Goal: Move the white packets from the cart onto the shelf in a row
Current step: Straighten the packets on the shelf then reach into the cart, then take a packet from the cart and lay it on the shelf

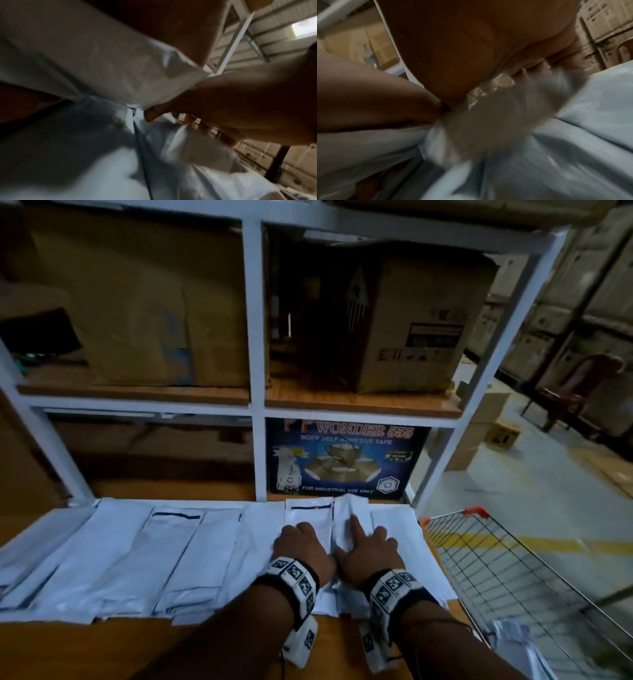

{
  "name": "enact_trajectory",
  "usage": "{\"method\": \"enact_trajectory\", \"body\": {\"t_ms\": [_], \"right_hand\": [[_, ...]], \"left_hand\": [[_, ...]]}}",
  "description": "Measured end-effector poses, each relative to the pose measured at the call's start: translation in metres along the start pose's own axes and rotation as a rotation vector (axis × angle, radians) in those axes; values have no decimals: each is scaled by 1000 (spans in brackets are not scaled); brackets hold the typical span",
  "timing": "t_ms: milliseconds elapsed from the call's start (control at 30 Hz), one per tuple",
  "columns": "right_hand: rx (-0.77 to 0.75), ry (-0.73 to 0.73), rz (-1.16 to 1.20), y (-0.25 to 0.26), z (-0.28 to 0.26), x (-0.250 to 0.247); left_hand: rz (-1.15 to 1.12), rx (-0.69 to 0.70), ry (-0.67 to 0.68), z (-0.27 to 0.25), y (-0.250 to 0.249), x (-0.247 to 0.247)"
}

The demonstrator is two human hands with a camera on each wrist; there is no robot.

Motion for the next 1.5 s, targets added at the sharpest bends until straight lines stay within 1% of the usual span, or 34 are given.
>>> {"method": "enact_trajectory", "body": {"t_ms": [67,167,267,467,567,633,700,767,833,900,1000,1100,1200,1300,1400,1500], "right_hand": [[43,35,-27,-6,-1,10],[5,35,-54,-9,-4,11],[-12,51,-65,-16,-7,10],[-84,-46,-48,-23,-20,-2],[-100,-88,16,-36,-26,-11],[-78,-102,104,-52,-30,-20],[-57,-123,211,-73,-35,-34],[-35,-154,274,-97,-42,-48],[9,-176,336,-126,-49,-60],[68,-188,417,-165,-56,-69],[147,-234,552,-243,-71,-80],[271,-290,670,-339,-84,-78],[420,-283,741,-434,-91,-51],[537,-208,767,-508,-87,-14],[594,-115,778,-558,-71,25],[626,-42,787,-587,-49,65]], "left_hand": [[32,16,4,2,-3,8],[97,41,28,8,-7,15],[129,38,47,13,-6,17],[120,39,20,20,-7,9],[136,73,-29,19,-16,4],[158,109,-60,13,-29,-2],[188,160,-63,3,-50,-7],[221,241,-45,-8,-80,-7],[249,342,-34,-21,-115,-4],[278,441,-26,-33,-152,6],[317,550,39,-49,-211,39],[335,622,98,-66,-271,71],[396,680,143,-79,-329,109],[482,691,202,-80,-378,156],[548,693,299,-75,-419,211],[615,664,377,-58,-448,264]]}}
Point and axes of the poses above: each hand's wrist, its own z-axis towards the middle knuckle, its own x-axis out of the palm, y = z × x, the point moved 10 cm from there along z, towards the middle knuckle, and after that the axes turned 8 degrees about y, right-handed, at the moved point
